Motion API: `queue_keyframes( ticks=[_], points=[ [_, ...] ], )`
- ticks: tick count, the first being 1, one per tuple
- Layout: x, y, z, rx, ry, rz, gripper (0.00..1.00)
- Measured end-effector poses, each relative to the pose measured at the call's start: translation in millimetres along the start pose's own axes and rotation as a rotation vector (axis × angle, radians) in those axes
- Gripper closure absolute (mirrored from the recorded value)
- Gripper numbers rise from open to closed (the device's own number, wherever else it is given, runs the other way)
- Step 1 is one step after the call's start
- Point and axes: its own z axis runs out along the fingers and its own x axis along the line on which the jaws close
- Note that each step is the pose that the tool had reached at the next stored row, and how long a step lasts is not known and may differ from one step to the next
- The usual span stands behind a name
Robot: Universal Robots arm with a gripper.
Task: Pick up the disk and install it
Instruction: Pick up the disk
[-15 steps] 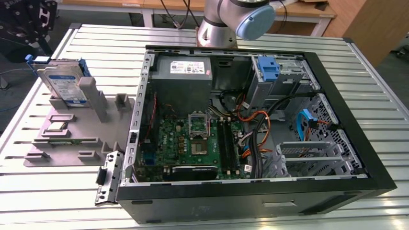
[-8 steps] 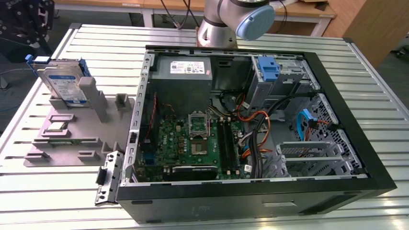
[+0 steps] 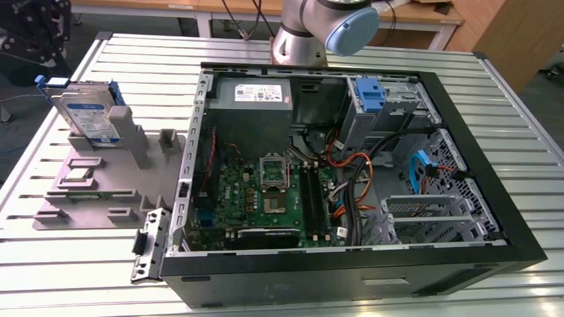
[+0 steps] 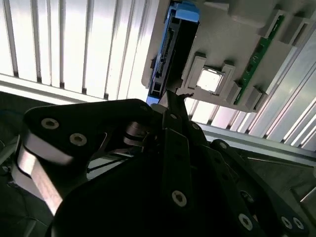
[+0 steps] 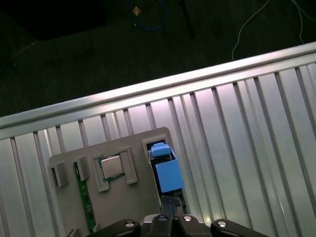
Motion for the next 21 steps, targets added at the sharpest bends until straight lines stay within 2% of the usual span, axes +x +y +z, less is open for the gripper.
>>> queue_keyframes(
  ticks=[6,21],
  points=[
    [0.1,-0.1,1.7,-0.0033,0.0044,-0.097,0.89],
    [-2.2,-9.6,6.7,-0.0050,0.0066,-0.147,0.89]
  ],
)
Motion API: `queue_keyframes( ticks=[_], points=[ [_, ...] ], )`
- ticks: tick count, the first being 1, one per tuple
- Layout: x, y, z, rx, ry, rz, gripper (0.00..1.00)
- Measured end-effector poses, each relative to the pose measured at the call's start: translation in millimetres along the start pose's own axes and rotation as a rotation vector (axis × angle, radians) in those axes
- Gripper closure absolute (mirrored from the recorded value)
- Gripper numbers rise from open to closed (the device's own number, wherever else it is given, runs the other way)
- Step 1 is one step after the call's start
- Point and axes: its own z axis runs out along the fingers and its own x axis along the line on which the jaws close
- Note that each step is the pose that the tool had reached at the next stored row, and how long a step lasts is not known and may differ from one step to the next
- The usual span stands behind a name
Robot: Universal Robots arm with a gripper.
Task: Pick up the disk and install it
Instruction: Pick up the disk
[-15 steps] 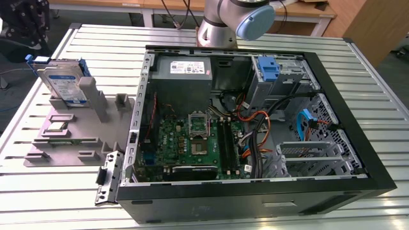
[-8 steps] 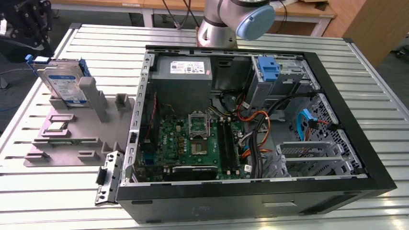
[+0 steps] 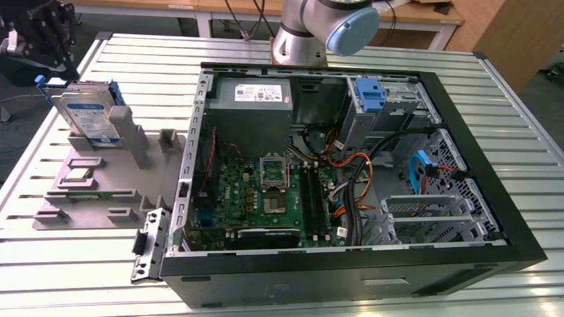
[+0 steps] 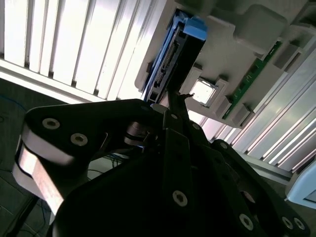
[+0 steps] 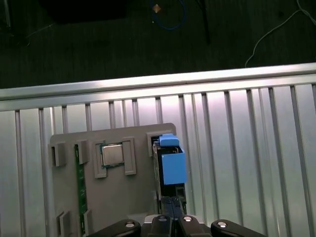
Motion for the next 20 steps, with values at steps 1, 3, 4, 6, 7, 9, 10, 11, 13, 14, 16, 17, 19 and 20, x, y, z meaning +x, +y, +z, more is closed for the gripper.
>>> queue_keyframes(
  ticks=[1,3,4,6,7,9,10,11,13,14,16,17,19,20],
  points=[
    [0.0,-0.3,0.4,-0.0002,0.0002,-0.004,0.89],
    [0.0,-0.3,0.5,-0.0003,0.0004,-0.007,0.89],
    [0.0,-0.3,0.5,-0.0004,0.0004,-0.007,0.89],
    [0.0,-0.4,0.6,-0.0002,0.0003,-0.007,0.89],
    [0.0,-0.4,0.6,-0.0003,0.0004,-0.007,0.89],
    [-0.1,-0.7,1.2,-0.0003,0.0004,-0.009,0.89],
    [-0.1,-0.9,1.6,-0.0004,0.0005,-0.011,0.89],
    [-0.1,-1.2,2.1,-0.0004,0.0006,-0.013,0.89],
    [-0.1,-1.4,3.0,-0.0007,0.0008,-0.018,0.89],
    [-0.1,-1.4,3.4,-0.0008,0.0010,-0.021,0.89],
    [-0.1,-1.4,3.4,-0.0010,0.0011,-0.023,0.89],
    [-0.1,-1.4,3.4,-0.0010,0.0012,-0.023,0.89],
    [-0.1,-1.4,3.5,-0.0009,0.0011,-0.023,0.89],
    [-0.1,-1.4,3.5,-0.0009,0.0011,-0.023,0.89]
  ],
)
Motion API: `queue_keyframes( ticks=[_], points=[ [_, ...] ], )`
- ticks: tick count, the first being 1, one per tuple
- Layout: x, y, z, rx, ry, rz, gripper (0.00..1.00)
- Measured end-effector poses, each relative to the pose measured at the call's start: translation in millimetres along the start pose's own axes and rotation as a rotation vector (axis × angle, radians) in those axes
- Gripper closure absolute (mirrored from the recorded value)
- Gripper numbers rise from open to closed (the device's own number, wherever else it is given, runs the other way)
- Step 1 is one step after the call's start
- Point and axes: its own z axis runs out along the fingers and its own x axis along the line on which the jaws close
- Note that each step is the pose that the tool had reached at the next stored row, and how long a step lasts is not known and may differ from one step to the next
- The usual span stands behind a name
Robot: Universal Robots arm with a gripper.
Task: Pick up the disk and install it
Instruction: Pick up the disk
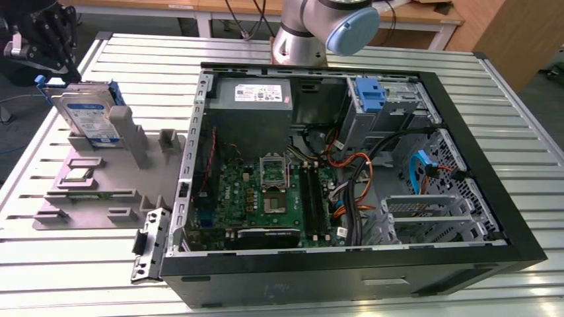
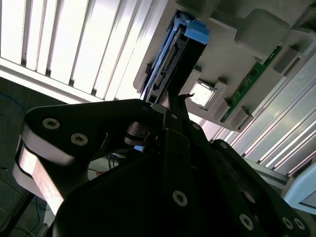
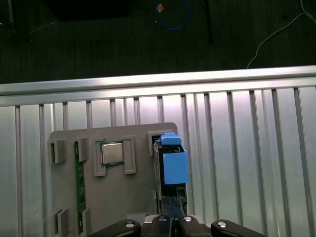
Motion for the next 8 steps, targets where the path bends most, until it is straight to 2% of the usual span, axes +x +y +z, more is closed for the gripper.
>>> queue_keyframes(
  ticks=[8],
  points=[
    [0.0,0.0,0.6,-0.0001,0.0000,0.000,0.89]
  ],
)
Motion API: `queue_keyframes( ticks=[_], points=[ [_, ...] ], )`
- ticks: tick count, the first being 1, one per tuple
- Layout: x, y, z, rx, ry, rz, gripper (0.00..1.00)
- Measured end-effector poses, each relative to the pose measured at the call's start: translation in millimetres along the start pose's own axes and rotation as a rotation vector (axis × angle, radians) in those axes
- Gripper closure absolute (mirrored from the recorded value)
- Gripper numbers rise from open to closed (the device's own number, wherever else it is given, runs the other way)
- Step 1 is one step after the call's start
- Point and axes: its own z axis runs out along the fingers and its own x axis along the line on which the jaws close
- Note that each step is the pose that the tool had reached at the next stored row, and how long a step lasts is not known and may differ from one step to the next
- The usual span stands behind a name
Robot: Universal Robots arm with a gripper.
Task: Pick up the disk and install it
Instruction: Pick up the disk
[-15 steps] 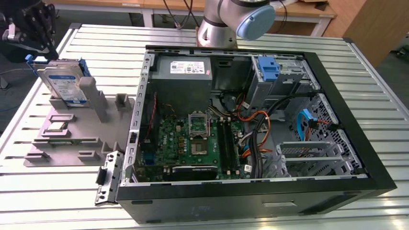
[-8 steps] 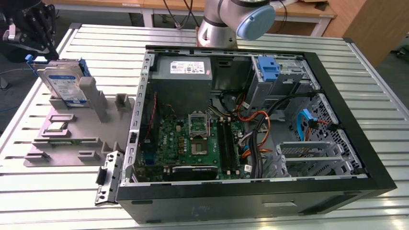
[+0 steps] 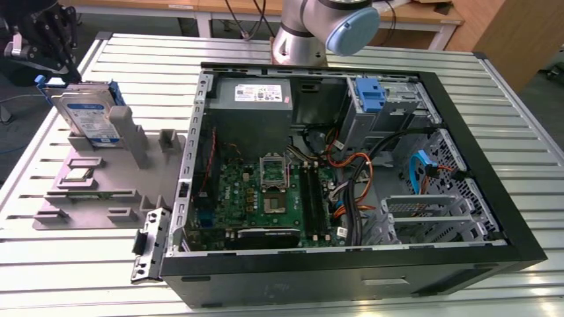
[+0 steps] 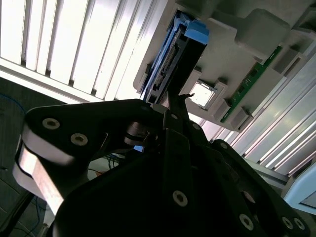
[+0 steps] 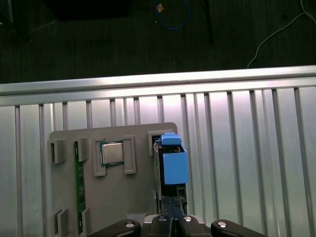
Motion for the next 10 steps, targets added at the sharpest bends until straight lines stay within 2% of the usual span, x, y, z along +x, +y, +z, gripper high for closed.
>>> queue_keyframes(
  ticks=[8,9,10],
  points=[
    [0.0,0.0,0.2,0.0001,-0.0001,0.000,0.89],
    [0.0,0.0,0.2,0.0001,0.0000,0.000,0.89],
    [0.0,0.0,0.3,0.0001,0.0000,0.000,0.83]
  ],
)
